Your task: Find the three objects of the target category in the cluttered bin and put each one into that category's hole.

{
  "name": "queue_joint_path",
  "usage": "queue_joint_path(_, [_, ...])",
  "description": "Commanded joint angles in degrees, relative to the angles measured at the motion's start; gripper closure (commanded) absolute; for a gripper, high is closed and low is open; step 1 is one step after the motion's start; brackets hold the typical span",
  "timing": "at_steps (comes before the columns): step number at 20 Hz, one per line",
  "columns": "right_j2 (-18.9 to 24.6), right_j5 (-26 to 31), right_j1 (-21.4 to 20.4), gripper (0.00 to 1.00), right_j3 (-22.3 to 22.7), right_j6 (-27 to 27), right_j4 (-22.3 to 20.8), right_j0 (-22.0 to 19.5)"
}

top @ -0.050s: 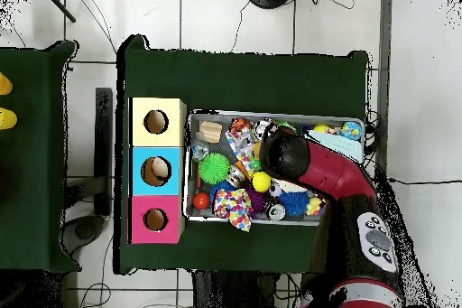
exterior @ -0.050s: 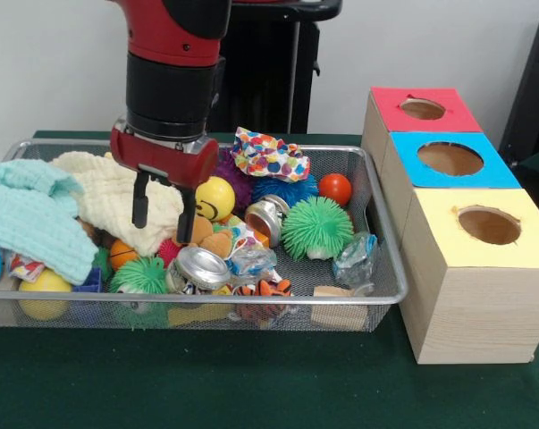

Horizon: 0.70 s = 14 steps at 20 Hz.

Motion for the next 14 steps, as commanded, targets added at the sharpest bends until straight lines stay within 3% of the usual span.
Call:
queue_joint_path(1, [9.4, 4.9, 0.8, 0.00, 5.8, 5.4, 2.4, -2.8])
queue_joint_path(9, [10.8, 7.2, -0.9, 0.00, 8.7, 7.1, 3.9, -3.4])
queue_joint_path(14, [8.9, 11.2, -1.8, 0.00, 8.7, 6.5, 3.3, -1.9])
